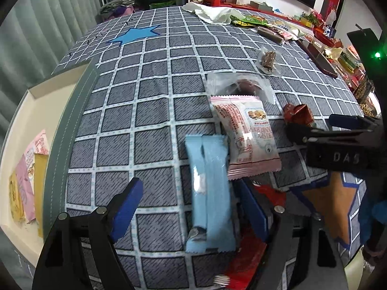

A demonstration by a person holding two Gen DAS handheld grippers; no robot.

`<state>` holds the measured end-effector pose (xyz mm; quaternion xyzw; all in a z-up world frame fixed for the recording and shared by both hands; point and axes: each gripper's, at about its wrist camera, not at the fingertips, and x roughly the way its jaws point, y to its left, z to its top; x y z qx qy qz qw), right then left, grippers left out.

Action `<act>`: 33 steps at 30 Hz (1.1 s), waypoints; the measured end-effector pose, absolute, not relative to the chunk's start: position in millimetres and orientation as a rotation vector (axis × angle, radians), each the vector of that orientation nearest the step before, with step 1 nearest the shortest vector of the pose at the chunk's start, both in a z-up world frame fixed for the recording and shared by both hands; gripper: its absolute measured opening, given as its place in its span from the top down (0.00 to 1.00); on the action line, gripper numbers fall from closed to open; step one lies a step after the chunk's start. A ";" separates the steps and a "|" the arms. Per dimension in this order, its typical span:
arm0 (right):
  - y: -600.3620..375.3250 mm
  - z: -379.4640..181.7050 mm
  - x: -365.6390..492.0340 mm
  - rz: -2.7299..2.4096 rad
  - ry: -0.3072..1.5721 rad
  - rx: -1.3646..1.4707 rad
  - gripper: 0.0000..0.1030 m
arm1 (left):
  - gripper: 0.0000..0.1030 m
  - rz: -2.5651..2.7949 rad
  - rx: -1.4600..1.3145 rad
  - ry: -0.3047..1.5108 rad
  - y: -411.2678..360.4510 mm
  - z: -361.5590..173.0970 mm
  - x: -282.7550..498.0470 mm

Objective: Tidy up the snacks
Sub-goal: 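Move both tools back to the blue bar and red wrapper, then grasp the blue bar with the left tool while the right tool grasps the red wrapper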

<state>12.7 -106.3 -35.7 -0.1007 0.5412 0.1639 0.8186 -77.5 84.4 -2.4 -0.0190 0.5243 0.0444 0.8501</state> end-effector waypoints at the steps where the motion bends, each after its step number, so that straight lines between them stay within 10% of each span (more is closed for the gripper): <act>1: -98.2 -33.4 14.8 0.351 1.150 -0.215 0.01 | 0.19 0.094 -0.038 1.102 82.8 -2.4 -75.7; 4: -83.8 -33.8 13.3 0.372 1.142 -0.227 0.01 | 0.21 0.085 -0.037 1.107 79.5 -2.5 -72.7; 7: -83.2 -30.7 7.6 0.392 1.128 -0.237 0.12 | 0.42 0.057 -0.025 1.093 76.4 0.2 -74.0; 10: -82.7 -24.2 2.8 0.423 1.108 -0.250 0.42 | 0.76 0.030 -0.014 1.091 75.1 3.5 -75.0; 14: -79.8 -20.9 2.2 0.455 1.128 -0.242 0.73 | 0.76 0.014 -0.032 1.104 80.0 5.0 -79.0; 33: -85.8 30.1 -16.3 0.602 1.183 -0.051 0.73 | 0.75 0.051 -0.022 0.967 132.5 71.0 -126.2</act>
